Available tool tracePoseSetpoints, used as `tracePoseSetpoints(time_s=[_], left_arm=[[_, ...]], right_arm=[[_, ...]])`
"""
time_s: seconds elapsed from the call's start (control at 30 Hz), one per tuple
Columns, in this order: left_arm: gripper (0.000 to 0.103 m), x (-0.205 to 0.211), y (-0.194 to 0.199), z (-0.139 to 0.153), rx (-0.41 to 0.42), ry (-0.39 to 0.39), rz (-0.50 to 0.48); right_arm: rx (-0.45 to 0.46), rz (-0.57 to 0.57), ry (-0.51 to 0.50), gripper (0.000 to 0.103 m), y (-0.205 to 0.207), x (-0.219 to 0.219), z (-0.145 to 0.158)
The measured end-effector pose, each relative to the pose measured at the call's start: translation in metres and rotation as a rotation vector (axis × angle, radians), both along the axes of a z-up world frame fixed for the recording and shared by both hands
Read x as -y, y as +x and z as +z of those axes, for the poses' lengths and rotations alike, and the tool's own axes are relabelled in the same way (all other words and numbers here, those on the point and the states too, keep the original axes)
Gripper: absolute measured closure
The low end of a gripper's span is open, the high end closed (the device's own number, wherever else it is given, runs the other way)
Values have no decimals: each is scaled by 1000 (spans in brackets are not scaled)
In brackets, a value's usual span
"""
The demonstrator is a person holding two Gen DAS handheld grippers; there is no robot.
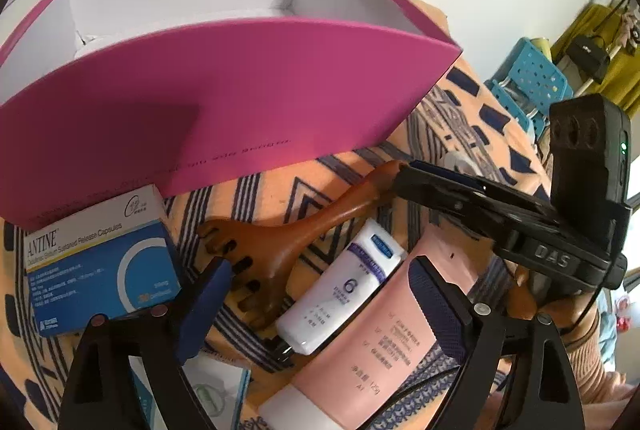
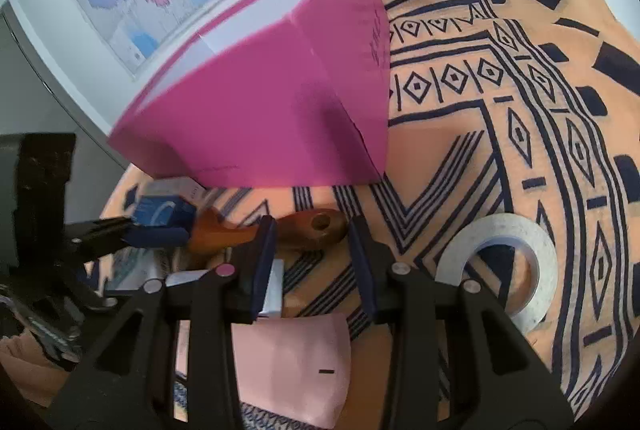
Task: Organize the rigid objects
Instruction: 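Grasp the back scratcher handle with the right gripper and lift toward box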
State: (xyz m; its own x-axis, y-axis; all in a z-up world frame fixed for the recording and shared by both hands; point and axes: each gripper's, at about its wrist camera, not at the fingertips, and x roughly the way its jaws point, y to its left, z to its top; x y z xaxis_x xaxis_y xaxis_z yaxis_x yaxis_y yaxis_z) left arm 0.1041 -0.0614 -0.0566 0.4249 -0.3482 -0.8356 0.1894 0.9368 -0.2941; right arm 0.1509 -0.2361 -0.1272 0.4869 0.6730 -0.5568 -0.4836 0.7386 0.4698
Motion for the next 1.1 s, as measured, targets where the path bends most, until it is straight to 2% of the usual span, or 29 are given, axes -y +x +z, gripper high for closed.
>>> tracePoseSetpoints(time_s=[0.2,0.33,0.5,0.57,0.67,0.73,0.93,1.03,1.1], left_arm=[[12,11,-2,8,50,-19,-18],[12,3,-2,9,62,-44,-3],[15,-11,-4,12,91,-51,50],[18,-16,-5,19,132,-30,70],[33,-23,-2,26,166,-6,101],[49,-27,-1,26,176,3,112],[77,-33,-2,23,186,-4,104],[80,-30,-2,24,194,-4,90],[80,-27,-3,26,209,3,78]], right_arm=[[78,17,78,63,-22,10,25],[109,47,154,63,-28,11,42],[149,126,182,63,-34,-15,59],[176,165,144,63,-38,-36,64],[198,224,105,63,-37,-62,67],[193,253,100,63,-31,-77,67],[172,281,79,67,-21,-95,60],[175,274,62,78,-23,-96,60],[174,272,59,81,-24,-95,59]])
